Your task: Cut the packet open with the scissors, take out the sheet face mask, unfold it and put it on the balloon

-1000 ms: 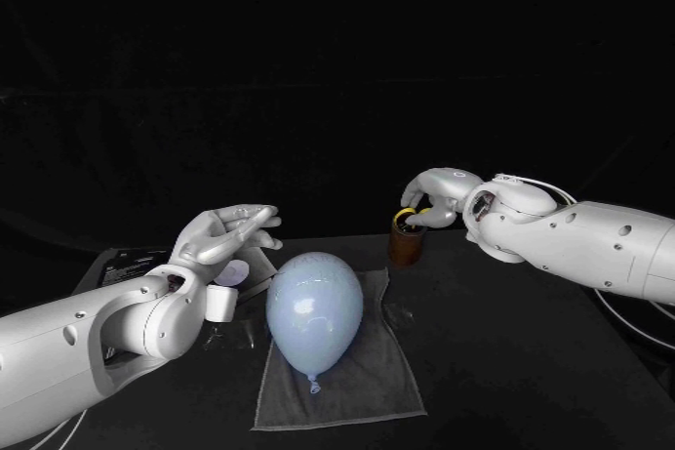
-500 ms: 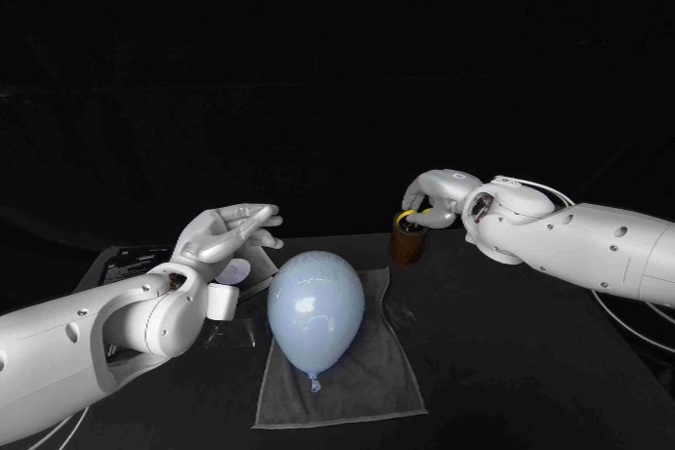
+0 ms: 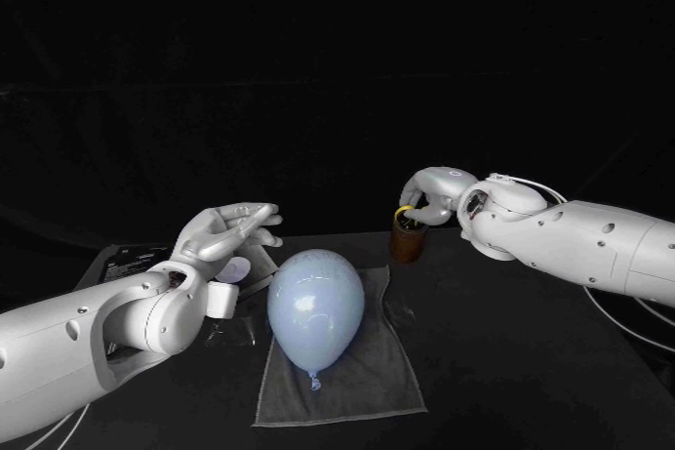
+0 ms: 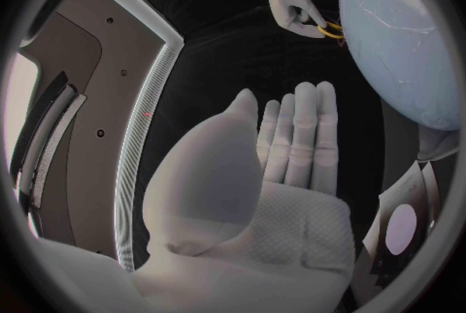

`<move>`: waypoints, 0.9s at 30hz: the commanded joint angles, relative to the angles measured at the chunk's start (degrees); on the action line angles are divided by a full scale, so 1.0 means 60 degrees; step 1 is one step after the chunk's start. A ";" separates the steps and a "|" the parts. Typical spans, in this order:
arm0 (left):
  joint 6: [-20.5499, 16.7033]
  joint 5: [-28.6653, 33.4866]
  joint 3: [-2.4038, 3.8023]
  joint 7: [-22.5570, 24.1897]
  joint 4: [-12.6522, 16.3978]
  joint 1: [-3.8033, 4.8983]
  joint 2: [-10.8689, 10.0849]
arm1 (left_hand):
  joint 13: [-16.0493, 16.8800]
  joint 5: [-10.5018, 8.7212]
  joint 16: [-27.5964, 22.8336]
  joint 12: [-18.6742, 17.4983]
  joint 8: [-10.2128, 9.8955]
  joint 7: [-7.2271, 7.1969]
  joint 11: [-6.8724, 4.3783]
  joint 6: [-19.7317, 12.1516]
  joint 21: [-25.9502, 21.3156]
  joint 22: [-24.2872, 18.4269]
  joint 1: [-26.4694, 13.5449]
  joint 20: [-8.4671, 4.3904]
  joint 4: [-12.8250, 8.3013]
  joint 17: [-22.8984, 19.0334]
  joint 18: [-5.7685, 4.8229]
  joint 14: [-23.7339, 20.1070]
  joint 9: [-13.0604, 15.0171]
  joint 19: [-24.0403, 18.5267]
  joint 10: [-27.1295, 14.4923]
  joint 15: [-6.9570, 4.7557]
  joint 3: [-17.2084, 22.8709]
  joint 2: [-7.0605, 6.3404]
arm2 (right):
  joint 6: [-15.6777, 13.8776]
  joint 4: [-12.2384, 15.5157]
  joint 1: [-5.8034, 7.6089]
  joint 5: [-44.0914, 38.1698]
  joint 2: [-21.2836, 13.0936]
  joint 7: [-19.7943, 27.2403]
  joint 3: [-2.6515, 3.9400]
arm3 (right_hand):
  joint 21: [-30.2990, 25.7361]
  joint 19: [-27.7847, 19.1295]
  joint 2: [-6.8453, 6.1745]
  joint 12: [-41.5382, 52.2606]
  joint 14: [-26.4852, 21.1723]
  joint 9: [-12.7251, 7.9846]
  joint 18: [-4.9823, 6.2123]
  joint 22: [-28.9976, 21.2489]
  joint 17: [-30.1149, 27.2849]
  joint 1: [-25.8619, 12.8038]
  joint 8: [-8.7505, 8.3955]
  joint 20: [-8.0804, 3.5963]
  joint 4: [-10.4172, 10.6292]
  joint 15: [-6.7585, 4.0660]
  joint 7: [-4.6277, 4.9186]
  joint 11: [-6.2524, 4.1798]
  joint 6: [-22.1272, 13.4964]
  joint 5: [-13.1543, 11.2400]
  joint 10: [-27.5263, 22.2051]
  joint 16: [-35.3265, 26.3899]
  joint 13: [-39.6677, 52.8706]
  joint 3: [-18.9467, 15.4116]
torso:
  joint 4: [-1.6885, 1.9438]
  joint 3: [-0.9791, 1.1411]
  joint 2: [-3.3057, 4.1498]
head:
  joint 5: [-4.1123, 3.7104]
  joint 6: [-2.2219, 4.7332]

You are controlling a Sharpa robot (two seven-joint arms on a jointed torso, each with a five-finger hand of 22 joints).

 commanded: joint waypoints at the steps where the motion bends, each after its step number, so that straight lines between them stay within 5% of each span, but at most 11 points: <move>1: 0.0049 0.0033 0.0011 0.0019 -0.0002 0.0016 0.0026 | -0.0002 0.0031 0.0049 -0.0034 -0.0031 0.0084 0.0062 0.0005 0.0033 0.0012 -0.0102 -0.0022 0.0011 0.0011 0.0059 -0.0067 0.0011 -0.0074 -0.0022 0.0017 -0.0050 0.0011 | -0.0161 -0.0040 -0.0001 -0.0056 0.0028 -0.0014 0.0003 | 0.0102 0.0060 0.0032 -0.0064 0.0276 0.0036 0.0005 0.0068 0.0017 0.0054 0.0084 -0.0014 -0.0014 -0.0052 -0.0021 -0.0007 0.0111 -0.0045 0.0157 0.0075 0.0002 0.0141 | -0.0011 0.0002 -0.0001 | -0.0012 0.0013; 12: 0.0080 0.0043 0.0011 -0.0010 -0.0022 0.0016 0.0041 | -0.0001 0.0031 0.0052 -0.0035 -0.0032 0.0087 0.0065 0.0002 0.0038 0.0016 -0.0111 -0.0021 0.0012 0.0011 0.0059 -0.0071 0.0011 -0.0081 -0.0025 0.0020 -0.0052 0.0017 | -0.0511 -0.0087 -0.0003 -0.0068 0.0039 0.0049 0.0003 | 0.0361 0.0209 0.0557 -0.0015 0.0274 0.0339 -0.0056 0.0505 0.0038 0.0020 0.0484 -0.0098 0.0213 -0.0195 -0.0177 -0.0186 0.0405 -0.0063 0.0835 0.0139 0.0055 0.0675 | 0.0000 0.0009 0.0008 | -0.0059 0.0038; 21: 0.0087 0.0044 0.0011 -0.0021 -0.0034 0.0016 0.0050 | 0.0000 0.0031 0.0057 -0.0037 -0.0033 0.0091 0.0069 -0.0004 0.0046 0.0021 -0.0123 -0.0018 0.0011 0.0012 0.0060 -0.0077 0.0011 -0.0091 -0.0031 0.0024 -0.0053 0.0027 | -0.1036 -0.0091 -0.0003 -0.0190 0.0035 -0.0025 0.0004 | 0.0515 0.0306 0.0594 0.0057 0.0297 0.0692 -0.0097 0.0771 0.0119 0.0001 0.0963 -0.0217 0.0202 -0.0346 -0.0335 -0.0360 0.0516 -0.0067 0.1400 0.0208 0.0110 0.0835 | -0.0017 0.0005 0.0009 | -0.0065 0.0047; 27: 0.0092 0.0045 0.0011 -0.0034 -0.0045 0.0016 0.0049 | 0.0000 0.0031 0.0057 -0.0037 -0.0033 0.0091 0.0069 -0.0004 0.0046 0.0021 -0.0123 -0.0018 0.0011 0.0012 0.0060 -0.0077 0.0011 -0.0091 -0.0031 0.0024 -0.0053 0.0027 | -0.1896 -0.0035 0.0003 -0.0192 -0.0014 -0.0132 0.0009 | 0.0653 0.0429 0.0508 0.0019 0.0316 0.0819 -0.0142 0.1005 0.0186 -0.0095 0.1112 -0.0237 0.0250 -0.0383 -0.0357 -0.0386 0.0466 -0.0061 0.1508 0.0257 0.0113 0.0857 | -0.0008 0.0004 0.0011 | -0.0076 0.0059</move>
